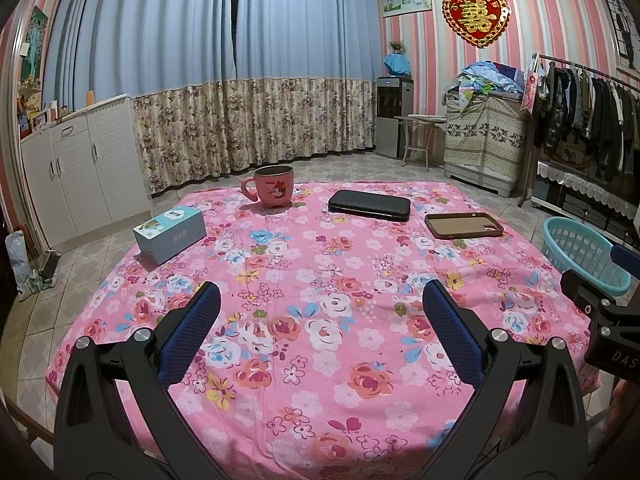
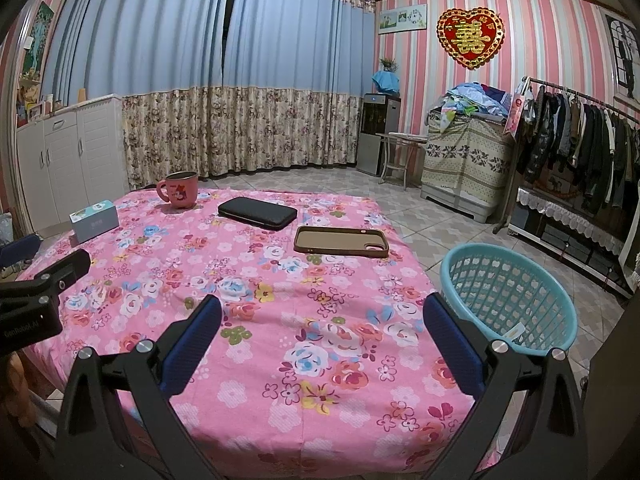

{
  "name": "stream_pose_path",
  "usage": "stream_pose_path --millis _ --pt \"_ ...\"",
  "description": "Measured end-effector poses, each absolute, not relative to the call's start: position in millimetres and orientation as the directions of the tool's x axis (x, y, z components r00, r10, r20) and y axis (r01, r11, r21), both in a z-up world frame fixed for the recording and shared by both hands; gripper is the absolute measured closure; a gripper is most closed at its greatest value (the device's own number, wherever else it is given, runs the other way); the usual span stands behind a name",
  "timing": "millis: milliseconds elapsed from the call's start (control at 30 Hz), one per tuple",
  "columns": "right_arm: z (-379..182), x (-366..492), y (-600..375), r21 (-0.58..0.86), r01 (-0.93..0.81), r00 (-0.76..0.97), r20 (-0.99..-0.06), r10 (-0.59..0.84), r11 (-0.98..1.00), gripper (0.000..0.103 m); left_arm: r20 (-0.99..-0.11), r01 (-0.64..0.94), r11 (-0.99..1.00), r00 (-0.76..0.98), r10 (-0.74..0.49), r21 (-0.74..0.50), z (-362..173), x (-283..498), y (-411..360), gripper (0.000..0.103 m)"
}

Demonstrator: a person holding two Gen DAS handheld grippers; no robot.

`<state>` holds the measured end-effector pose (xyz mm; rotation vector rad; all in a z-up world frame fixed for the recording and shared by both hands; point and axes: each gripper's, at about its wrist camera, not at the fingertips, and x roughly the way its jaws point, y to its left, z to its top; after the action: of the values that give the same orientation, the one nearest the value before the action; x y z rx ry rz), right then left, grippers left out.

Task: Collect trash

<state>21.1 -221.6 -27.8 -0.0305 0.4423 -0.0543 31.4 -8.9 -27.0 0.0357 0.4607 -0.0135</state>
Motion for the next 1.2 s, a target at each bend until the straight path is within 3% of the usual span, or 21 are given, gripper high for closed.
stream_pose_path --millis 1200 --pt "-28.6 20.9 -225.0 -0.047 0.045 0.903 -0.425 -0.061 0.998 0.005 -0.45 0.018 1.0 0.893 -0.005 0.025 -27.5 31.8 -8.2 0.005"
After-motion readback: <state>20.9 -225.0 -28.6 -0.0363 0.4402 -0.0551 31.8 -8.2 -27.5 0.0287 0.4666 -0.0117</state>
